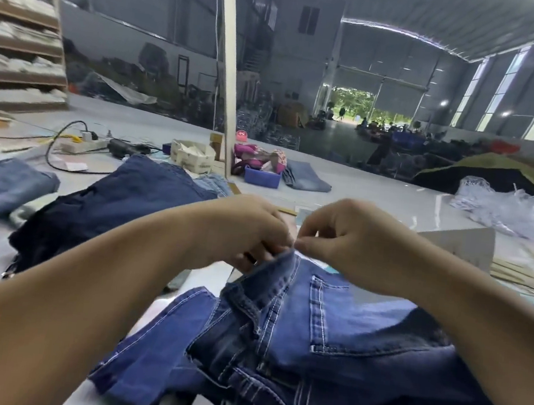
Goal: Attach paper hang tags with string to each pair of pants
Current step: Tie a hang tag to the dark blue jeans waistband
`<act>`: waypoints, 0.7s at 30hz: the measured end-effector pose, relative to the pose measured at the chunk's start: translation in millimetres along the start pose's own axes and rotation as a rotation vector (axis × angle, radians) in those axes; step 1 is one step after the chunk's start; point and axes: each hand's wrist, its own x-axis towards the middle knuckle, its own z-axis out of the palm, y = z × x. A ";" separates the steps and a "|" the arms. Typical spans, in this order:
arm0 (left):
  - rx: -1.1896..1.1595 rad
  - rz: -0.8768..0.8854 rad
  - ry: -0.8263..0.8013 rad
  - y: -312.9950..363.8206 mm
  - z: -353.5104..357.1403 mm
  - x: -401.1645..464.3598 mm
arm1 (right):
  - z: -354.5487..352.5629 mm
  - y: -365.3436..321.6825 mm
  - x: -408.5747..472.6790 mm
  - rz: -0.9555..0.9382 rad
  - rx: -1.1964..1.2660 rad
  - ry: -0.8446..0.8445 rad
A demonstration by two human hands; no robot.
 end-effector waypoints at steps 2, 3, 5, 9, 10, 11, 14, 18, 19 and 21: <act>-0.016 0.021 -0.070 4.7 8.7 -4.2 | -2.4 3.0 3.1 -0.036 0.076 0.062; -0.052 0.026 -0.103 5.0 12.2 -6.5 | -1.5 4.3 3.2 -0.048 0.089 0.076; -0.174 0.031 -0.167 4.1 16.2 -9.4 | 3.9 7.5 0.9 -0.053 0.106 0.082; -0.131 0.048 -0.279 -5.4 16.2 -7.6 | 19.6 16.2 -5.4 -0.063 0.189 0.077; -0.116 0.040 -0.281 -8.1 14.5 -7.5 | 23.2 18.1 -6.4 -0.067 0.216 0.068; -0.120 0.026 -0.282 -11.4 11.9 -6.9 | 26.5 19.7 -7.2 -0.072 0.243 0.055; -0.148 0.023 -0.277 -16.8 6.8 -11.2 | 38.1 22.8 -10.8 -0.104 0.309 0.042; 0.057 0.064 -0.267 -19.2 8.0 -15.7 | 51.2 24.1 -14.0 -0.117 0.348 0.061; 0.119 0.082 -0.254 -20.4 8.4 -16.7 | 53.6 24.7 -14.2 -0.114 0.338 0.055; 0.232 0.137 -0.193 -22.1 7.6 -17.6 | 57.5 27.0 -14.6 -0.096 0.264 0.040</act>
